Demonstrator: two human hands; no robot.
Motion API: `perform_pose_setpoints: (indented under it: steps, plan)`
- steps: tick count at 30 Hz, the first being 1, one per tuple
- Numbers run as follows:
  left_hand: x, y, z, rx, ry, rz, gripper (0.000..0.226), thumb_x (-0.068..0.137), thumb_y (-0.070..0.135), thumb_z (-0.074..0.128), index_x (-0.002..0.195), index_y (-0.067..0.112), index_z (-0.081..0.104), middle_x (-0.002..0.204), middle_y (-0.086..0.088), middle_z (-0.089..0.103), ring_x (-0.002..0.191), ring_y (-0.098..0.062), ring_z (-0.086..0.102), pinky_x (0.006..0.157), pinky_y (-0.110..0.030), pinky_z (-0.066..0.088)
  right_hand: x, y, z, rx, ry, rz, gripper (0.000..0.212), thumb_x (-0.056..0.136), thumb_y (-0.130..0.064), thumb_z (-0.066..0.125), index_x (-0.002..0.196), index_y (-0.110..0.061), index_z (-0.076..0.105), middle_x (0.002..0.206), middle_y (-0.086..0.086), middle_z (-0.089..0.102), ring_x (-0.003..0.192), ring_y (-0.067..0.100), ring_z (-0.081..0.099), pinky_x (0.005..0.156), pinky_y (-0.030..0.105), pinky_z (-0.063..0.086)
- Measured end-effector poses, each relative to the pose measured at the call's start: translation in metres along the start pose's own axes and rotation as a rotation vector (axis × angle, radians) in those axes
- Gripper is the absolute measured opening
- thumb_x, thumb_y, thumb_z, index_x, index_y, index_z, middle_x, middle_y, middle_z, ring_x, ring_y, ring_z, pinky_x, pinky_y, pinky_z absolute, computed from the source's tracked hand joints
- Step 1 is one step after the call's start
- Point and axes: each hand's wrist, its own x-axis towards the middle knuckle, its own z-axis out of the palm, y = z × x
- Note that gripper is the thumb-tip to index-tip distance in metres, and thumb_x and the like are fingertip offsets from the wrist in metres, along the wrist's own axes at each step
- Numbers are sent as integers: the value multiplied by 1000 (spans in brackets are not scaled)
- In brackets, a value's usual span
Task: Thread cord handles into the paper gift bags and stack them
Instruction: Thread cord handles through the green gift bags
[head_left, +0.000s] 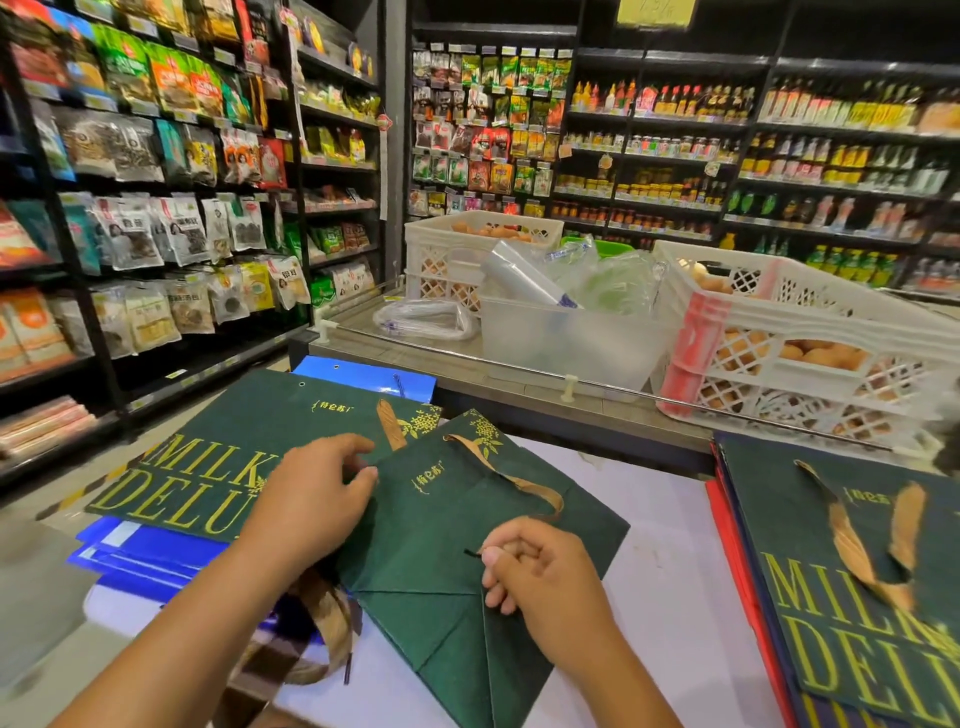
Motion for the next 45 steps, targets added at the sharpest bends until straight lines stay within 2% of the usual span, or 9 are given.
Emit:
perform_pose_setpoints:
  steps: [9,14,20,26,29,33,36,41,45]
  plan:
    - [-16,12,23,-198,-92,-97,5,91,25,78,92,25,73,79,4,70,77,-14,67,73,-34,53,1,5,-9,-239,133,-27,21,103,-18,58,86,-28,67,81,-4,72,76,13,69,79,35,61]
    - [-25,11,22,-449,-214,-145,18,83,25,85,79,13,72,71,-6,73,62,-15,61,64,-32,44,2,2,-11,-240,185,-29,20,103,-22,59,87,-29,67,82,-5,72,75,11,70,77,28,59]
    - [-38,8,25,-526,-304,-170,34,87,18,80,66,4,58,57,-3,49,55,-14,42,61,-30,31,-2,-7,-14,-79,107,-49,20,96,-5,67,91,-22,77,82,1,76,76,18,74,78,27,60]
    - [-64,18,50,-707,-107,-154,27,90,28,78,75,10,65,60,-9,60,57,-14,47,62,-32,38,-5,-17,-15,73,72,-113,24,85,6,76,85,-18,82,76,10,76,75,25,73,77,32,62]
    - [-75,27,64,-834,-165,-156,29,90,37,75,79,12,69,72,-25,63,62,-18,51,64,-35,41,-4,-15,-16,70,60,-119,28,85,10,72,81,-16,80,73,12,74,68,23,69,71,32,58]
    - [-82,27,75,-898,-259,-139,40,75,54,69,79,13,69,65,-23,49,64,-19,44,68,-37,34,-3,-9,-11,21,-18,-86,34,87,11,65,82,-20,78,71,11,71,66,21,66,66,36,58]
    - [-82,25,74,-900,-314,-140,40,76,47,69,87,9,70,75,-35,51,66,-22,43,67,-36,34,-3,-6,-10,-25,-51,-75,34,86,8,64,83,-22,78,72,10,72,68,23,67,68,40,59]
    - [-78,18,79,-951,-370,-183,12,97,8,64,90,1,71,72,-40,44,62,-28,34,57,-32,27,-4,-7,-16,94,-63,-54,20,85,12,70,86,-7,77,73,14,73,67,23,68,68,31,57]
    - [-78,20,81,-1029,-369,-196,22,84,18,66,92,-3,67,71,-32,47,62,-27,35,56,-31,30,-4,-8,-16,99,-75,-74,18,85,9,74,87,-8,79,75,14,73,67,23,69,68,29,56]
